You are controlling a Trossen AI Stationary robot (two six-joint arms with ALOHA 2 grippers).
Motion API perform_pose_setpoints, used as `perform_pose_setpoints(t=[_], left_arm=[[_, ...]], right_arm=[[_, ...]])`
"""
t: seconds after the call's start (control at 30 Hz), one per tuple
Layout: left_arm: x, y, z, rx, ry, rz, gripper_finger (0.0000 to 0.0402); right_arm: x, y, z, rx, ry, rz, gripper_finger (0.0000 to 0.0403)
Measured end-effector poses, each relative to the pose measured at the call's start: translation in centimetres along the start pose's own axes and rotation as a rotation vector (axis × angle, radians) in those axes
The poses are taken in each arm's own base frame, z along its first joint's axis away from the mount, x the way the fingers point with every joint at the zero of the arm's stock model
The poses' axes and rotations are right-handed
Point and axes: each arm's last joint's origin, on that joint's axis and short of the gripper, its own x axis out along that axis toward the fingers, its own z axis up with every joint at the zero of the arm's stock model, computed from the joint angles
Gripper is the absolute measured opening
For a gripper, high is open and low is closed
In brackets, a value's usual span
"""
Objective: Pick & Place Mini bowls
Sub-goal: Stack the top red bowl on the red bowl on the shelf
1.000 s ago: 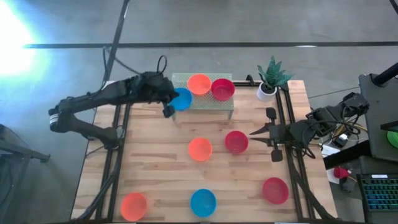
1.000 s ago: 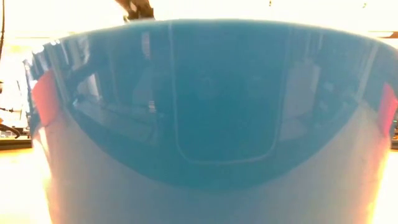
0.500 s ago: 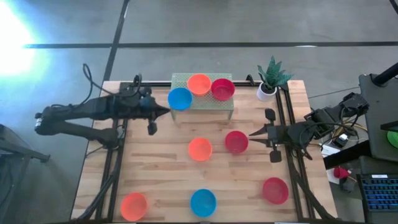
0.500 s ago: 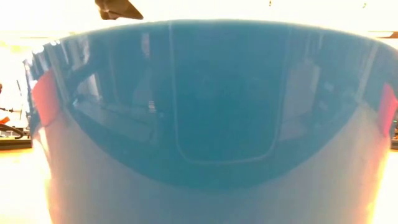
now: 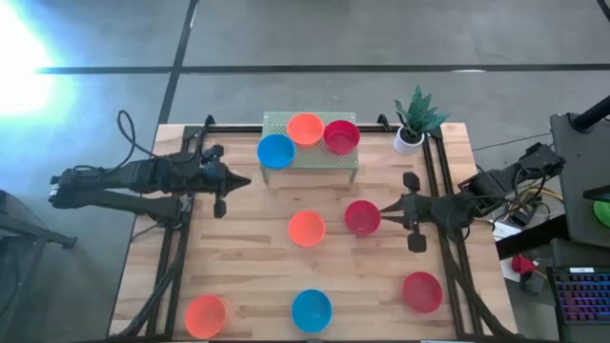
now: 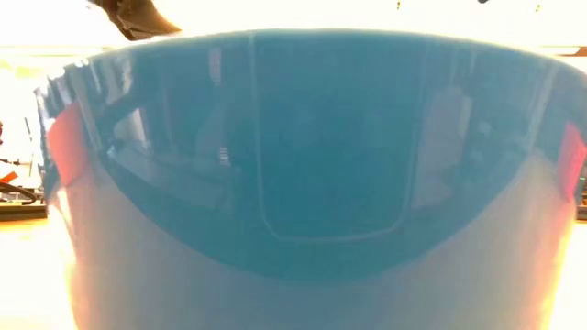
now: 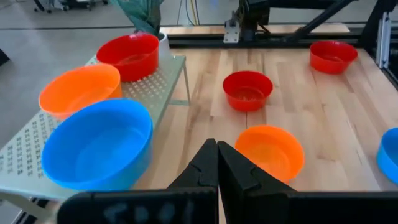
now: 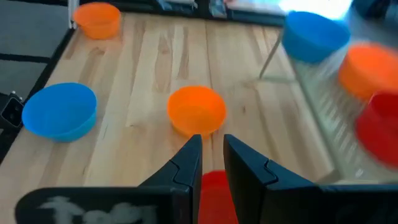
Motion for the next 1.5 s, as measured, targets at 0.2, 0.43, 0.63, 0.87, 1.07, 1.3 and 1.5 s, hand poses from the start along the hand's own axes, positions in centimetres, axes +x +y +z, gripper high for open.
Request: perform_pose_setpoints(t=[0.2, 0.43, 0.63, 0.87, 1.07, 1.3, 1.5], left_arm=[[0.2, -0.5, -1.7, 0.013, -0.037, -0.079, 0.0], [-0.6, -0.5, -3.4, 0.063, -0.145, -0.082, 0.0], [-1.7, -0.3, -5.5, 0.044, -0.225, -0.081, 0.0], [-2.8, -0.2, -8.0, 0.014, -0.316, -0.079, 0.0], [-3.7, -0.1, -9.4, 0.01, -0.412, -0.073, 0.0], [-3.8, -0.1, -10.4, 0.013, -0.437, -0.074, 0.0], [-2.9, -0.2, -11.2, 0.015, -0.402, -0.079, 0.0]], right_arm=[[1.7, 0.3, -2.5, 0.116, 0.083, -0.025, 0.0061], [3.1, 0.4, -4.9, 0.171, 0.152, -0.052, 0.0061], [3.6, 0.5, -5.8, 0.167, 0.165, -0.054, 0.0061], [3.8, 0.7, -5.9, 0.173, 0.192, -0.012, 0.0061], [4.5, 1.0, -6.1, 0.154, 0.221, -0.042, 0.0061], [5.3, 1.2, -6.4, 0.142, 0.251, -0.079, 0.0061], [6.0, 1.3, -6.6, 0.175, 0.268, -0.127, 0.0061]])
